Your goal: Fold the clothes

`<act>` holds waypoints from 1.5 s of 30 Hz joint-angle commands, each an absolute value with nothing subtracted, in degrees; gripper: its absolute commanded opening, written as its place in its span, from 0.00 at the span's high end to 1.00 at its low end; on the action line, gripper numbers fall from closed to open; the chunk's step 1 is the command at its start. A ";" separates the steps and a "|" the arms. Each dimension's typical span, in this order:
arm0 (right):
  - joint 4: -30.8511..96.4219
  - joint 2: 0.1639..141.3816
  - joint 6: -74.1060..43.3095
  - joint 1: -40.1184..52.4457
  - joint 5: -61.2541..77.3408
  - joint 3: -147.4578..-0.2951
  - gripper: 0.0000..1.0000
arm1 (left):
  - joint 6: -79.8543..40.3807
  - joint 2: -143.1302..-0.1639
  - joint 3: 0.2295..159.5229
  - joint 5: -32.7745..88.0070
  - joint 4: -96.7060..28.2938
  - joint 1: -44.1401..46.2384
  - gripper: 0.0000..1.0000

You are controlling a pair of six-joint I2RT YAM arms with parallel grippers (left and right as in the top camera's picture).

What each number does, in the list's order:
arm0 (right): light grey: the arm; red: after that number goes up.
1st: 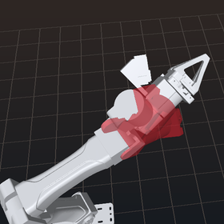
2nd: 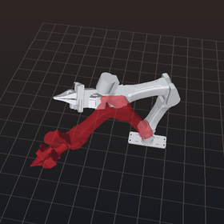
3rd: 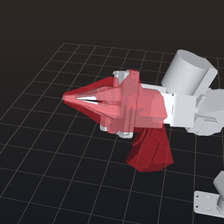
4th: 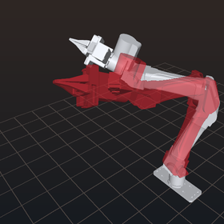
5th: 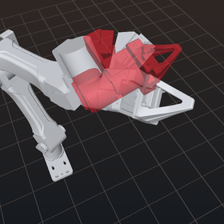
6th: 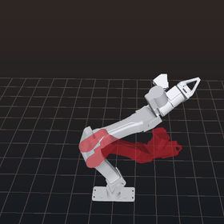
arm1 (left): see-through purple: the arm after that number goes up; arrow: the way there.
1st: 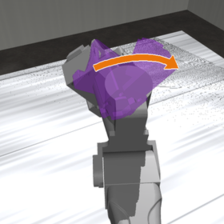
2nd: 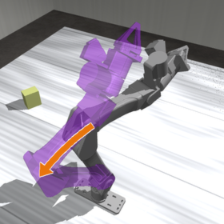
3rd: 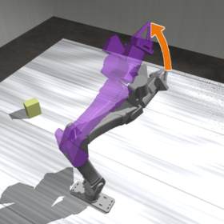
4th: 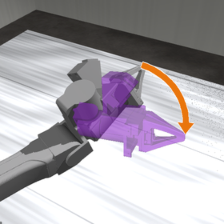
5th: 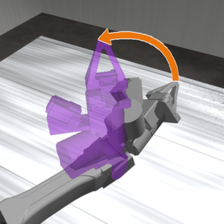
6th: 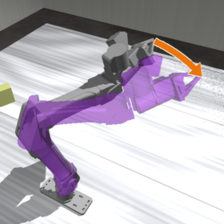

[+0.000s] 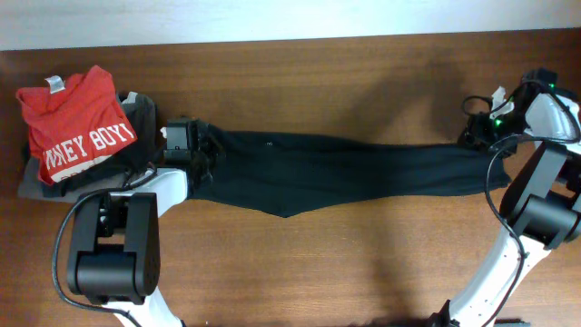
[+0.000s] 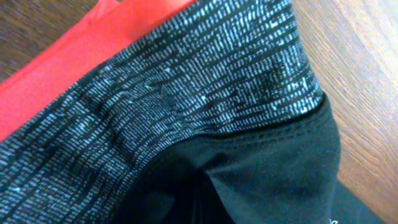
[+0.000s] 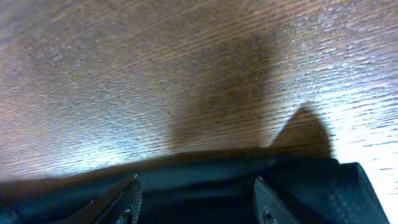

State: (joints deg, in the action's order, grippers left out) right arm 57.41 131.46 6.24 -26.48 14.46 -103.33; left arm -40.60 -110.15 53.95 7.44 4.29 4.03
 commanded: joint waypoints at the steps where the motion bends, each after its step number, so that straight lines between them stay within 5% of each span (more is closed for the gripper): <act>1: 57.34 133.16 6.63 -26.79 10.96 -103.50 0.38 | -41.45 -113.30 51.70 5.15 -1.21 3.31 0.99; 10: 57.23 133.45 6.61 -28.34 6.81 -103.50 0.38 | -54.96 -113.30 51.68 2.87 -18.39 3.20 1.00; 23: 57.17 133.45 6.61 -30.04 7.29 -103.55 0.37 | -63.46 -113.30 51.70 1.72 -16.75 3.09 0.99; 25: 58.41 133.27 6.61 -30.11 9.56 -104.75 0.33 | -59.40 -113.30 51.70 2.98 -12.99 3.20 0.81; 30: 64.36 130.76 6.68 -31.97 10.70 -110.26 0.31 | -56.66 -113.30 51.70 5.61 -11.16 3.20 0.57; 45: 67.37 130.65 16.23 -36.38 11.68 -103.04 0.26 | -55.59 -113.30 51.70 7.73 -11.16 3.20 0.44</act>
State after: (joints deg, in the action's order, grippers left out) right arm 68.75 131.50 13.15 -36.80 10.79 -106.54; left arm -56.55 -107.18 55.83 10.61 -8.27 3.68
